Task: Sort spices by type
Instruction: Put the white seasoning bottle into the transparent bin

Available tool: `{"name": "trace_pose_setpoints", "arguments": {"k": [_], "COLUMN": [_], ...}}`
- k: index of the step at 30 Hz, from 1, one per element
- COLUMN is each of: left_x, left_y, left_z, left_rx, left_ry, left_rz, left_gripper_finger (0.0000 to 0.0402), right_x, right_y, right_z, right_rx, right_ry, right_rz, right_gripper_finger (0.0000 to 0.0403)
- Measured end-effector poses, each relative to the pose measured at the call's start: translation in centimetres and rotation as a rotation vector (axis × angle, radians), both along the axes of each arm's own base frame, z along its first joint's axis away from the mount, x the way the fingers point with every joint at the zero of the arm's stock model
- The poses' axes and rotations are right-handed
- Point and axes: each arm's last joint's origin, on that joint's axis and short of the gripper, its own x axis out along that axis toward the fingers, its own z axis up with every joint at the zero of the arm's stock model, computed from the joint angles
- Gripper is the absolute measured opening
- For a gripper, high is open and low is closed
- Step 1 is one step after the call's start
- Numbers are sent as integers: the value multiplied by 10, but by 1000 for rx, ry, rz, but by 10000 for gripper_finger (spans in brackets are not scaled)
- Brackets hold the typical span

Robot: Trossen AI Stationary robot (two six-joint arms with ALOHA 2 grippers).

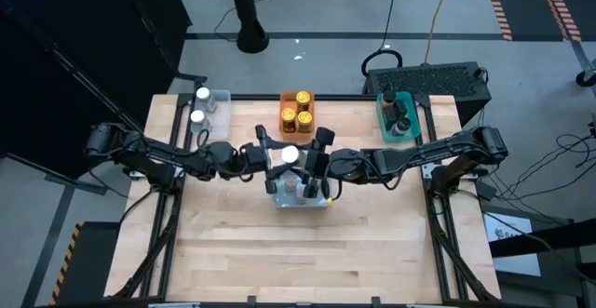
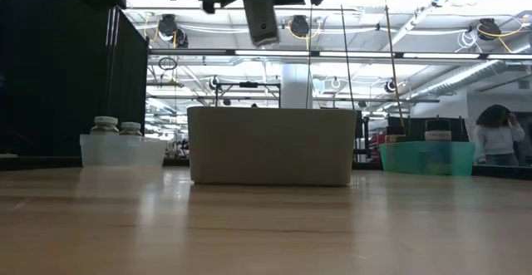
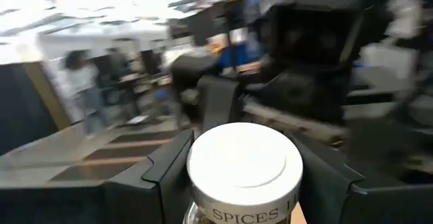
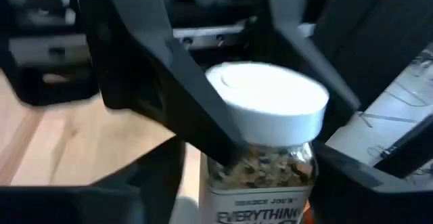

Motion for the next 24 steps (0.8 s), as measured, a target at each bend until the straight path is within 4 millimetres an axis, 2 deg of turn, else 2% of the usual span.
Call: {"name": "trace_pose_setpoints", "arguments": {"k": [3,6,9,14,24], "left_x": [-1,-8,-19,-45,-100], "left_y": [3,10,17,30,71], "left_z": [-1,-1,0,-4,-12], "left_rx": [-44,-63,-73,-107,-269], "left_ry": [10,73,144,239,105], "left_rz": [105,299,554,872,1059], "left_gripper_finger": [211,211,211,211,211], "right_x": [-1,-3,-8,-8,-8], "right_y": [-2,-4,-11,-18,-19], "right_z": [3,3,5,2,0], "right_rx": [13,39,57,78,72], "right_ry": [-26,-48,-56,-30,-12], "right_rz": [-42,-170,-267,-287,-293], "right_gripper_finger": [292,314,316,302,298]}}
